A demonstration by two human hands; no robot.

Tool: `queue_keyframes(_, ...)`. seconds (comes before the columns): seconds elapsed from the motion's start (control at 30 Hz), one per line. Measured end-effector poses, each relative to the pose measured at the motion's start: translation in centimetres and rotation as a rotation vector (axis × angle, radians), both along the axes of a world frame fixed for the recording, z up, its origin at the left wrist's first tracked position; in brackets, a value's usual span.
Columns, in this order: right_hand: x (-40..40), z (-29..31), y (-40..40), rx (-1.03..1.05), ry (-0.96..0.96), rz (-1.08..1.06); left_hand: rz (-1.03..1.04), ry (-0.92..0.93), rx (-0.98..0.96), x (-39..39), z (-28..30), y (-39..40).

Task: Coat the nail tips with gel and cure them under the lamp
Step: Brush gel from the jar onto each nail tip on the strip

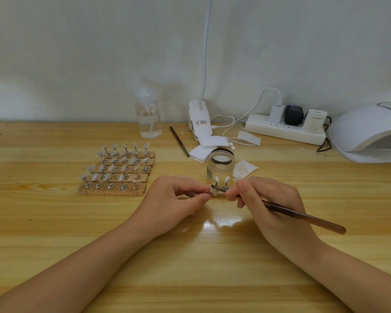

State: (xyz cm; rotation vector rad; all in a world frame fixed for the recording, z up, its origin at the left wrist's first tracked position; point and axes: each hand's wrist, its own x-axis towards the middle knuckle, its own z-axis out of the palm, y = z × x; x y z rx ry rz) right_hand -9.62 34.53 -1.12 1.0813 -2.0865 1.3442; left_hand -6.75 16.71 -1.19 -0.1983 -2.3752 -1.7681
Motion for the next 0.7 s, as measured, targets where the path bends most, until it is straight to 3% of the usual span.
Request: queue_keyframes(0.7,0.04,-0.44,0.17,-0.105,-0.034,-0.035,0.018,-0.018,-0.022,-0.21,-0.31,-0.09)
